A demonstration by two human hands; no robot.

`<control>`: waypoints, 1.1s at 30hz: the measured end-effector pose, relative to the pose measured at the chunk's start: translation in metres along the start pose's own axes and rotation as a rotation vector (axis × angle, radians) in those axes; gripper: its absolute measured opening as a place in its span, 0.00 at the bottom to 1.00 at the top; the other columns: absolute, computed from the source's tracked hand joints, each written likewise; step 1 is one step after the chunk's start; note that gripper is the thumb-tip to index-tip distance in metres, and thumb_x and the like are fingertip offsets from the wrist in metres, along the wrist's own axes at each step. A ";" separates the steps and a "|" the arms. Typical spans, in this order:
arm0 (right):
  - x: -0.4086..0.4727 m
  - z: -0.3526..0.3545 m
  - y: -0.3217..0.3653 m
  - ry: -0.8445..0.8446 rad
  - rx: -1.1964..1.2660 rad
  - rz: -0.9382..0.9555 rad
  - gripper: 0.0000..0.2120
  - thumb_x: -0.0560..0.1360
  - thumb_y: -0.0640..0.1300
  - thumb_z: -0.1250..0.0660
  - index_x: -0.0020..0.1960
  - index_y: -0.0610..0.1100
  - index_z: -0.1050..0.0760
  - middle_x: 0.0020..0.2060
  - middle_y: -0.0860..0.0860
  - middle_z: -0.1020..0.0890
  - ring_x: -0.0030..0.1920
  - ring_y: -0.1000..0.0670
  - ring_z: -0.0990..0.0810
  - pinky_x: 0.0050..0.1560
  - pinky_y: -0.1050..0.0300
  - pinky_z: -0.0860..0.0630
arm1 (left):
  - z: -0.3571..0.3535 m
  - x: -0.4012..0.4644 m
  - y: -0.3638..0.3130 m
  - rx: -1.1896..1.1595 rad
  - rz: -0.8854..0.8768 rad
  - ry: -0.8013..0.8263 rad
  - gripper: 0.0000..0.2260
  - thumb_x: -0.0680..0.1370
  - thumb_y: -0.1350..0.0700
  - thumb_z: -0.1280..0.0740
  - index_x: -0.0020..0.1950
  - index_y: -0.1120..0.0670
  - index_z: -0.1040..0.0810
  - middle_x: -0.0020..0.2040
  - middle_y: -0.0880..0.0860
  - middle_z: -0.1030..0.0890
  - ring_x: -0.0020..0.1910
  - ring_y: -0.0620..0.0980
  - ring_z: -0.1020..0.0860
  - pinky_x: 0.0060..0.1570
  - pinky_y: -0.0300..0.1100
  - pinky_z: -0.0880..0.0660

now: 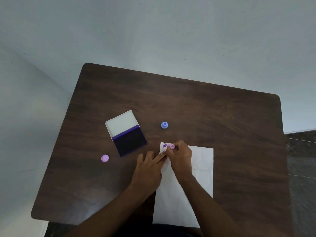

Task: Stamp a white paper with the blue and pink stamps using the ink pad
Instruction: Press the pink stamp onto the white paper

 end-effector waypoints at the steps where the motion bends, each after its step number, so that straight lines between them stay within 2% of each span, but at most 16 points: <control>1: -0.001 0.000 0.000 0.002 0.004 0.001 0.13 0.73 0.52 0.30 0.49 0.44 0.26 0.50 0.47 0.18 0.41 0.52 0.23 0.43 0.63 0.26 | 0.000 0.000 0.000 -0.005 0.001 0.003 0.25 0.79 0.44 0.42 0.75 0.45 0.42 0.74 0.50 0.35 0.71 0.52 0.36 0.71 0.51 0.46; 6: 0.001 -0.002 0.001 0.050 -0.028 -0.015 0.15 0.72 0.51 0.29 0.52 0.43 0.26 0.51 0.47 0.19 0.45 0.51 0.22 0.48 0.60 0.24 | 0.003 0.001 -0.002 -0.007 0.011 0.005 0.26 0.79 0.44 0.41 0.75 0.45 0.43 0.74 0.49 0.35 0.70 0.52 0.36 0.71 0.51 0.45; 8: 0.001 0.004 0.005 0.043 -0.021 -0.011 0.13 0.72 0.50 0.29 0.50 0.42 0.25 0.48 0.48 0.19 0.43 0.52 0.22 0.42 0.63 0.26 | 0.004 0.002 -0.003 -0.005 0.016 0.009 0.26 0.79 0.44 0.40 0.75 0.45 0.43 0.73 0.50 0.35 0.69 0.52 0.36 0.70 0.50 0.44; 11: -0.004 0.028 -0.001 -0.125 0.152 -0.044 0.10 0.73 0.50 0.30 0.44 0.42 0.21 0.40 0.50 0.16 0.37 0.53 0.21 0.32 0.65 0.31 | 0.009 0.002 -0.003 -0.029 0.014 -0.003 0.26 0.78 0.45 0.39 0.75 0.45 0.43 0.72 0.49 0.34 0.68 0.51 0.35 0.69 0.49 0.42; 13: -0.009 0.038 -0.015 -0.196 0.311 -0.130 0.09 0.71 0.50 0.28 0.39 0.44 0.21 0.35 0.50 0.16 0.33 0.51 0.19 0.31 0.61 0.25 | 0.013 0.002 -0.004 -0.034 0.008 -0.021 0.25 0.78 0.45 0.39 0.74 0.45 0.42 0.72 0.49 0.33 0.66 0.50 0.34 0.67 0.48 0.41; 15: -0.012 0.038 -0.025 -0.179 0.390 -0.199 0.09 0.69 0.49 0.26 0.38 0.44 0.21 0.32 0.49 0.16 0.29 0.50 0.21 0.33 0.57 0.23 | 0.015 0.003 -0.005 -0.043 0.005 -0.031 0.24 0.78 0.45 0.39 0.73 0.45 0.40 0.71 0.49 0.32 0.66 0.50 0.34 0.67 0.47 0.40; 20: -0.018 0.037 -0.026 -0.159 0.423 -0.193 0.10 0.69 0.47 0.25 0.37 0.41 0.21 0.31 0.48 0.16 0.27 0.49 0.23 0.33 0.56 0.23 | 0.022 0.009 -0.004 -0.077 0.017 -0.038 0.22 0.78 0.45 0.38 0.71 0.46 0.35 0.70 0.48 0.30 0.66 0.50 0.33 0.66 0.46 0.40; 26: -0.018 0.028 -0.019 -0.093 0.409 -0.168 0.08 0.69 0.47 0.25 0.40 0.44 0.21 0.35 0.48 0.15 0.29 0.50 0.22 0.33 0.57 0.23 | 0.028 0.022 0.003 -0.205 0.066 -0.008 0.19 0.79 0.45 0.39 0.70 0.47 0.31 0.69 0.48 0.28 0.66 0.49 0.31 0.67 0.45 0.39; 33: -0.022 0.018 -0.001 -0.022 0.377 -0.081 0.09 0.69 0.48 0.25 0.46 0.44 0.18 0.38 0.48 0.15 0.33 0.48 0.19 0.31 0.62 0.24 | 0.030 0.018 0.036 -0.356 0.278 0.025 0.19 0.78 0.46 0.36 0.67 0.51 0.28 0.67 0.53 0.26 0.63 0.52 0.28 0.67 0.46 0.36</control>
Point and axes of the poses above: each hand's wrist, its own x-axis towards the middle knuckle, its own z-axis out of the back of the hand, y = z × x, the point moved 7 cm from there along x, towards the middle knuckle
